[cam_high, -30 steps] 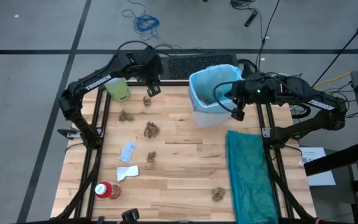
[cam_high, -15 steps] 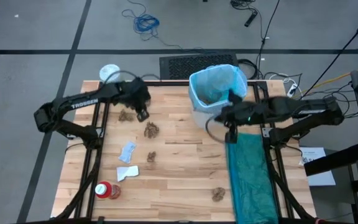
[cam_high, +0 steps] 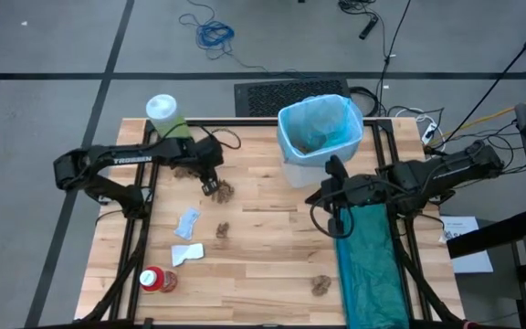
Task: Place trash/remove bag and relplace
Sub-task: Put the brown paper trash into the trash bin
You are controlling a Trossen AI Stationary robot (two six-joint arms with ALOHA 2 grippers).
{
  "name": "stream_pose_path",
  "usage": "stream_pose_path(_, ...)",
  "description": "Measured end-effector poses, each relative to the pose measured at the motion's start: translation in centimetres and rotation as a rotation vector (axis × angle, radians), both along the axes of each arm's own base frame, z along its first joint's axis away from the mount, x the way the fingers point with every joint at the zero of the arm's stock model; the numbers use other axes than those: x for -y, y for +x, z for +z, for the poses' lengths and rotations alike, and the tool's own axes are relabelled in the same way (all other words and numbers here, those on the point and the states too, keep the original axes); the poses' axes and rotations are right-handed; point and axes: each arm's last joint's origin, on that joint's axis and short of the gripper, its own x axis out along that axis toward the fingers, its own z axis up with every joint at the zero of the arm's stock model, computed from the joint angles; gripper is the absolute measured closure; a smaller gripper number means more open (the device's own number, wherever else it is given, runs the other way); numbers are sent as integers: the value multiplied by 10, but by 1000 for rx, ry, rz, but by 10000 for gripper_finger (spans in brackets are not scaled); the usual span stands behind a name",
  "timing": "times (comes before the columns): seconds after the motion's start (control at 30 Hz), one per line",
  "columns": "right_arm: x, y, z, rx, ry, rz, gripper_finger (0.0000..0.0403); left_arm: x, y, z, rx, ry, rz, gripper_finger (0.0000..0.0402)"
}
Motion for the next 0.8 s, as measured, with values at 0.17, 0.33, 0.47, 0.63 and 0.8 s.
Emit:
stream_pose_path(0.17,-5,-1,-1,-9,23,3,403,1,0,-25,-55,-21,40,401)
stream_pose_path(0.33,-8,3,-7,-42,35,-6,403,5,21,-37,75,-59,2,401)
stream_pose_path(0.47,-10,8,-15,-82,49,-28,403,26,50,-39,277,-188,-135,402)
stream_pose_path(0.63,-11,19,-26,-125,21,-28,403,53,71,-26,410,-192,-228,402)
stream_pose_path(0.8,-8,30,-37,-164,6,-50,403,69,53,-3,265,-160,-176,402)
